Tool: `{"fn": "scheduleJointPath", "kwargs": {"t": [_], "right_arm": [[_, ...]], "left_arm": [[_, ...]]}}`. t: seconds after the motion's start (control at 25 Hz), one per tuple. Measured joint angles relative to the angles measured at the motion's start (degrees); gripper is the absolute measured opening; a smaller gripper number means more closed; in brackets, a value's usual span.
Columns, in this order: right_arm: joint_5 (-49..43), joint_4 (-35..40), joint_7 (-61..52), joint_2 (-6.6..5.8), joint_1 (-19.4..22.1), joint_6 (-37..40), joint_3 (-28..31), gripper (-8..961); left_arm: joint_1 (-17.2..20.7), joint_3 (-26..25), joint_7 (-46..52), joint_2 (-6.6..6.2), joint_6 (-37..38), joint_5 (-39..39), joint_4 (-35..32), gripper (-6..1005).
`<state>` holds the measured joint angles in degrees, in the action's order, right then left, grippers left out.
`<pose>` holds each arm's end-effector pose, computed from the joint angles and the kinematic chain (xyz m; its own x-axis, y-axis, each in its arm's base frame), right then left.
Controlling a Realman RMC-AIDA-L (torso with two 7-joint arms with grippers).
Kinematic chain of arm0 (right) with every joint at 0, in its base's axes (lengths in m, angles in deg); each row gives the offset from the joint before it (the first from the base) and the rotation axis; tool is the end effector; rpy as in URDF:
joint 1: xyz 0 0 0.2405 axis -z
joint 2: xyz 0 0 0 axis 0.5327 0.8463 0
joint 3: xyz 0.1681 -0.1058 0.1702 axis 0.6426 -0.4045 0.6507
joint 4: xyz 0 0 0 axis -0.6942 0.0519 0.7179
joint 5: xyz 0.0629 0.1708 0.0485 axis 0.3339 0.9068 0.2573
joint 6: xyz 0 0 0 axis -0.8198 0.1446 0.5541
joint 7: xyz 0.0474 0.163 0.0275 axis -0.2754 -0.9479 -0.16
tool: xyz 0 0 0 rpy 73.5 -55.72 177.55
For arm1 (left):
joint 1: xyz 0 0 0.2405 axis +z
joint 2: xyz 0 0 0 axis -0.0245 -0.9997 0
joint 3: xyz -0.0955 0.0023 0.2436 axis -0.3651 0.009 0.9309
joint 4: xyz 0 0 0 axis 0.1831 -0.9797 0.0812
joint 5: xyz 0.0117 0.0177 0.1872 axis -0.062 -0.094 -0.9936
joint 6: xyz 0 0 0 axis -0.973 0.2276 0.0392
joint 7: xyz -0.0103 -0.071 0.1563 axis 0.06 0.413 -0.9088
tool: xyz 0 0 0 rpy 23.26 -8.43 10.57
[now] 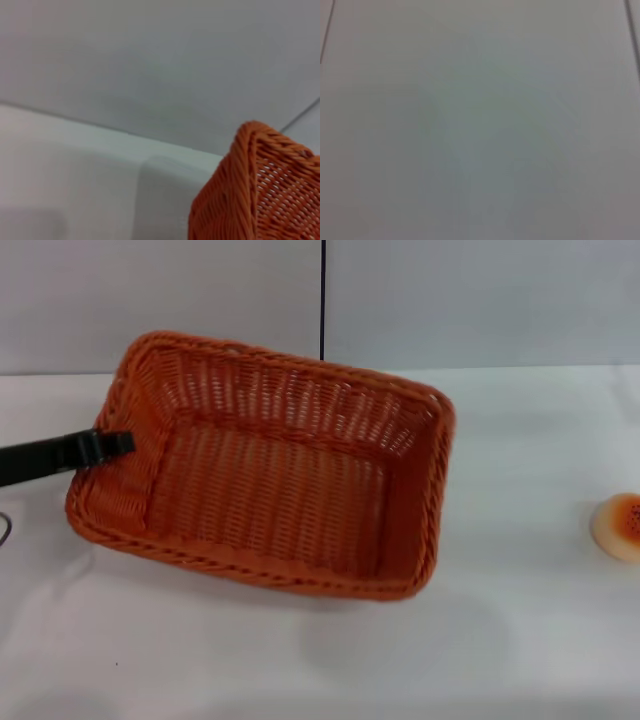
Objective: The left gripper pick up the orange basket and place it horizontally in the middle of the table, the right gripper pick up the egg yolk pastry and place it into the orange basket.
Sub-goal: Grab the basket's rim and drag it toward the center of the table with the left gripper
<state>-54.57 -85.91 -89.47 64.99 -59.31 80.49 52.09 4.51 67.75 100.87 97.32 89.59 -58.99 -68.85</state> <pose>0.2957 0.3480 0.0721 0.6450 0.3289 -0.6898 -0.6434 -0.2534 -0.7224 -0.2673 0.2843 0.0203 0.2698 0.7513 0.6023 0.9512 -0.1107 -0.2881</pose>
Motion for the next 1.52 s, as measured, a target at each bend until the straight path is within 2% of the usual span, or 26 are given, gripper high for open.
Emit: {"fn": "scheduleJointPath", "kwargs": {"t": [0.08, 0.28, 0.64, 1.16, 1.4, 1.48, 1.52], "right_arm": [[-1.6, -0.8, 0.0, -0.84, -1.2, -0.9, 0.1, 560], [-2.6, -2.3, 0.1, -1.71, -2.0, -1.1, 0.1, 560], [-2.6, -2.3, 0.1, -1.76, -1.2, -0.6, 0.2, 560], [-4.3, -2.3, 0.1, -1.31, -1.5, -0.3, -0.1, 559], [-4.7, -1.4, 0.1, -0.56, -1.4, -0.1, -0.5, 559], [-4.7, 0.3, -1.0, 0.27, -0.6, 0.7, -0.5, 559], [-4.7, 0.3, -1.0, 0.27, -0.6, 0.7, -0.5, 559]], "left_arm": [[1.9, 0.8, 0.0, 0.04, -1.9, 1.5, 1.0, 203], [2.9, 1.9, 0.0, -0.08, -3.8, 3.6, 3.5, 187], [2.9, 3.6, -1.8, -0.38, -5.7, 4.7, 3.8, 177], [2.5, 0.8, -5.7, -0.58, -1.9, 6.0, 5.5, 172], [1.9, -3.9, -12.0, -0.63, -0.2, 13.5, 10.2, 408], [1.7, -6.3, -15.9, -0.62, 0.3, 17.4, 11.9, 469], [1.6, -7.5, -17.8, -0.62, 0.5, 19.4, 12.7, 500]]}}
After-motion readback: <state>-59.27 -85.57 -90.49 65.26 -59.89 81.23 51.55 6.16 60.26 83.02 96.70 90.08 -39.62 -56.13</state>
